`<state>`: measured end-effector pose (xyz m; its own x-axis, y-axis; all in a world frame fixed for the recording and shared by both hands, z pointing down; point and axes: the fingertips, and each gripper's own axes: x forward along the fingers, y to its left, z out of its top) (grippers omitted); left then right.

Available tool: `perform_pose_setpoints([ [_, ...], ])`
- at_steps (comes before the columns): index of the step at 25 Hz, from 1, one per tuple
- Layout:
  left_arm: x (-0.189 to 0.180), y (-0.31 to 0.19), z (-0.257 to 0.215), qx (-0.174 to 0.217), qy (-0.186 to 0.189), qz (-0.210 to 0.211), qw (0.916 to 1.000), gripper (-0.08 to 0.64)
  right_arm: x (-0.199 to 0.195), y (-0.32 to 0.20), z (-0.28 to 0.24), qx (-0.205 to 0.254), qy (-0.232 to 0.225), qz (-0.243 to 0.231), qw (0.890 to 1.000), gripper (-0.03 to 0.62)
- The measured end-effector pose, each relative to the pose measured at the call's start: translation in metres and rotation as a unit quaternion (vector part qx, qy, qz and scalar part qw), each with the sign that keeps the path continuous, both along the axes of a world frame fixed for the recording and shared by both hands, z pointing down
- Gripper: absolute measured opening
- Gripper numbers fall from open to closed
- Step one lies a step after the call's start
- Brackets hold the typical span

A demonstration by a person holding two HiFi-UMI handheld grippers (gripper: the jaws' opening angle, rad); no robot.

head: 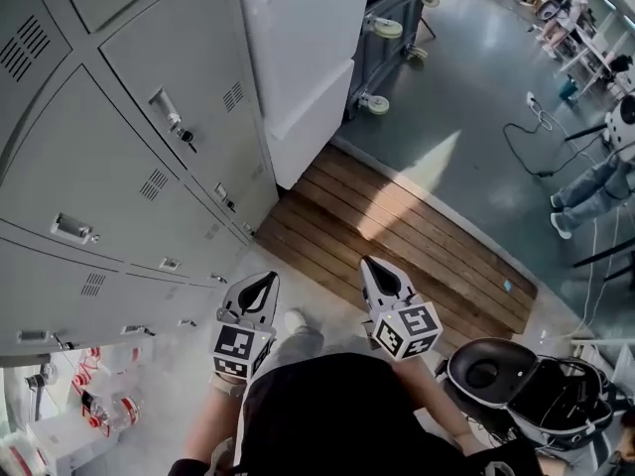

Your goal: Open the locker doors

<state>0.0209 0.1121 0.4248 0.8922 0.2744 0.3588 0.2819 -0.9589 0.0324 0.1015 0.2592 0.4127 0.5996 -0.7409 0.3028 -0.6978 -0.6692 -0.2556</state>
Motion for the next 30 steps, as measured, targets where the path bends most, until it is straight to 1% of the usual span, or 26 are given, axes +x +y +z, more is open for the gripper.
perform_pose_setpoints([
  [4, 0.006, -0.048, 0.016, -0.004, -0.021, -0.039, 0.999, 0.018, 0.018, -0.048, 0.011, -0.01, -0.006, -0.037, 0.999, 0.029],
  [8, 0.003, -0.082, 0.021, -0.006, -0.027, -0.08, 0.9964, 0.018, 0.034, -0.092, 0.019, -0.018, -0.013, -0.089, 0.996, 0.029],
  [11, -0.006, -0.104, 0.03, -0.013, -0.038, -0.128, 0.9909, 0.018, 0.044, -0.126, 0.03, -0.028, -0.023, -0.136, 0.99, 0.029],
  [14, -0.013, -0.12, 0.037, -0.019, -0.054, -0.169, 0.9839, 0.018, 0.053, -0.161, 0.041, -0.04, -0.027, -0.184, 0.982, 0.029],
  [16, -0.018, -0.129, 0.044, -0.026, -0.068, -0.197, 0.9776, 0.018, 0.058, -0.184, 0.048, -0.048, -0.027, -0.217, 0.975, 0.029],
  [19, -0.021, -0.144, 0.048, -0.034, -0.068, -0.243, 0.967, 0.018, 0.063, -0.218, 0.061, -0.061, -0.026, -0.27, 0.96, 0.029],
  [23, -0.029, -0.157, 0.056, -0.045, -0.074, -0.306, 0.9479, 0.018, 0.069, -0.253, 0.084, -0.077, -0.029, -0.325, 0.942, 0.031],
  [30, -0.037, -0.168, 0.068, -0.053, -0.085, -0.388, 0.9161, 0.018, 0.074, -0.298, 0.133, -0.102, -0.04, -0.399, 0.91, 0.037],
])
